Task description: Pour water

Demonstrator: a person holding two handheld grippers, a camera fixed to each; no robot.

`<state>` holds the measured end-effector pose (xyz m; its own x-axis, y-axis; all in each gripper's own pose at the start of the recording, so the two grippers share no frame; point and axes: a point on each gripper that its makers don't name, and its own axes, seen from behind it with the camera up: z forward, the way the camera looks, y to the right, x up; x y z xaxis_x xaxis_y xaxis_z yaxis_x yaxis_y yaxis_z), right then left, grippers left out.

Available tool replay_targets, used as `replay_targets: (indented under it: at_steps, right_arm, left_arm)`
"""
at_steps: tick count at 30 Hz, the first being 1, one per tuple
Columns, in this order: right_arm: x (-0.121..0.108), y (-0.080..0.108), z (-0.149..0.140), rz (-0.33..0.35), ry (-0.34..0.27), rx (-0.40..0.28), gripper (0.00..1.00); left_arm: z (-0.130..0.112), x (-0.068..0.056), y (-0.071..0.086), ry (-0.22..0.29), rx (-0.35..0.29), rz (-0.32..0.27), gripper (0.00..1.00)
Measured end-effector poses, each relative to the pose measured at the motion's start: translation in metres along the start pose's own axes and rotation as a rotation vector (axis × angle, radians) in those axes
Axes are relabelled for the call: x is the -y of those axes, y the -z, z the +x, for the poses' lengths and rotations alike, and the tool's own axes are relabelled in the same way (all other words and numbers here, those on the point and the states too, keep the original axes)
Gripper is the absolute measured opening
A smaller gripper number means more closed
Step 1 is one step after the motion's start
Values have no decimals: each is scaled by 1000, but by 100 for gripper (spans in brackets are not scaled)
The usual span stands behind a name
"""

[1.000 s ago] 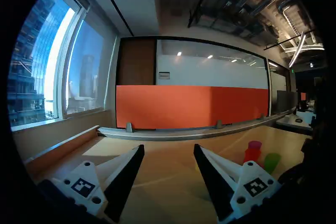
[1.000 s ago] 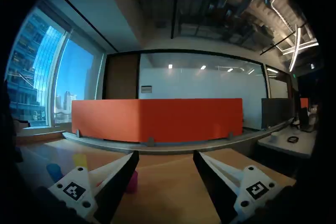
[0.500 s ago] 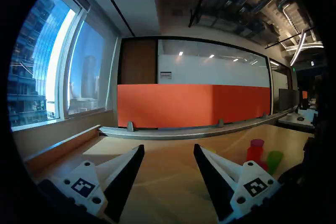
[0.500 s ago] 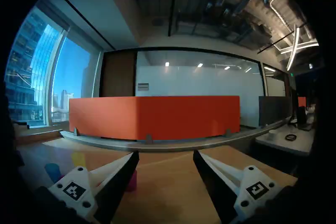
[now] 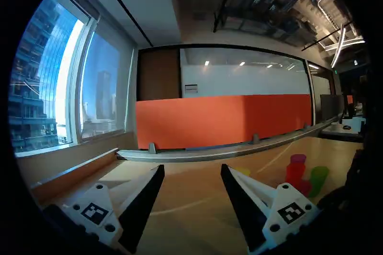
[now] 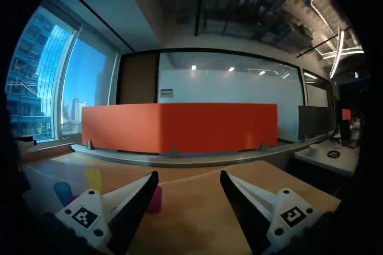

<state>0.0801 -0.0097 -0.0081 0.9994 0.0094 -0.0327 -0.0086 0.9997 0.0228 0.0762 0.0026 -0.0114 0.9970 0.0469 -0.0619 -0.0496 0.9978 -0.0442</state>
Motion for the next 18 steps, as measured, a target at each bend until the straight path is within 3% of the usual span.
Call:
replay_targets:
  at_steps: [9,18]
  right_arm:
    - [1,0,3,-7,-35,5,100]
    - [1,2,1,-16,-5,16,100]
  left_arm:
    - [-15,1,-2,4,-9,35,87]
    - [-35,-1,-2,6,1,44,87]
